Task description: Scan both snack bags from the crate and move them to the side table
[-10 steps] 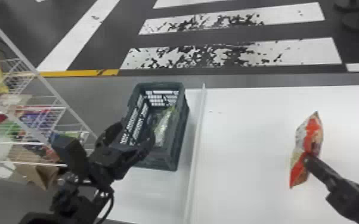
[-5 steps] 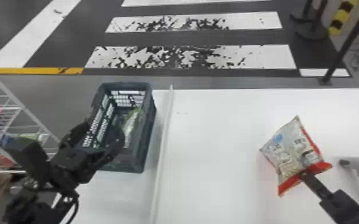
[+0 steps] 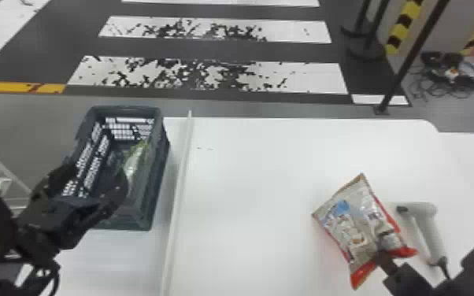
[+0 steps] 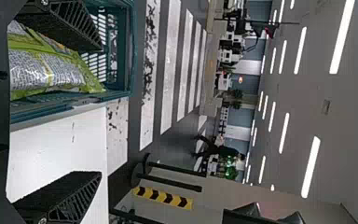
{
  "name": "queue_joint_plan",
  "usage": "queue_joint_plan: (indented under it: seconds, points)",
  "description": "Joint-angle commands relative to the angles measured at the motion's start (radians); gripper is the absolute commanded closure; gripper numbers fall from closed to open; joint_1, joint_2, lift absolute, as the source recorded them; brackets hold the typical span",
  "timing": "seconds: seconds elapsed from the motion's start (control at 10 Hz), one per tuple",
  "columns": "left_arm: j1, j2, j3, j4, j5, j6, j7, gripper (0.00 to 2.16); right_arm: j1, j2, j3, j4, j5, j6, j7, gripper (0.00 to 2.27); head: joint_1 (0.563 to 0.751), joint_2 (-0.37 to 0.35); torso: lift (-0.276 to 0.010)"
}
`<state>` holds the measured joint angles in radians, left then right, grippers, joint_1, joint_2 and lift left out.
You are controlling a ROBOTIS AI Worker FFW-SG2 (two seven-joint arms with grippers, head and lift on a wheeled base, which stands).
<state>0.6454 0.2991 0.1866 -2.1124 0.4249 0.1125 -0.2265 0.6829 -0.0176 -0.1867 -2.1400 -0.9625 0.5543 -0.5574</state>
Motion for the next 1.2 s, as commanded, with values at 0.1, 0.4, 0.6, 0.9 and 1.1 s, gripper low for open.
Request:
queue_joint_plan:
  seconds: [0.1,0.4,0.6,0.9,1.1]
  points:
    - [0.000,-0.003,-0.006,0.006,0.002,-0.015,-0.002,0.04,0.036,-0.001,0.053,-0.063,0.057,0.019,-0.064,0.30,0.695,0.003,-0.029]
    - [-0.006,0.002,-0.016,0.006,0.003,-0.021,-0.004,0.04,0.040,-0.004,0.076,-0.083,0.057,0.068,-0.088,0.00,0.695,0.027,-0.029]
    - [-0.006,0.002,-0.016,0.006,0.003,-0.021,-0.005,0.04,0.044,-0.010,0.075,-0.107,0.099,0.068,-0.084,0.09,0.695,0.039,-0.029]
    - [-0.001,-0.003,-0.015,-0.006,0.002,-0.027,-0.005,0.04,0.026,-0.025,0.016,-0.101,0.231,0.240,0.430,0.09,0.695,0.072,-0.029]
    - [0.008,-0.006,-0.009,-0.017,0.000,-0.027,-0.005,0.04,-0.042,-0.025,0.015,-0.075,0.378,0.237,0.639,0.09,0.695,0.140,-0.029]
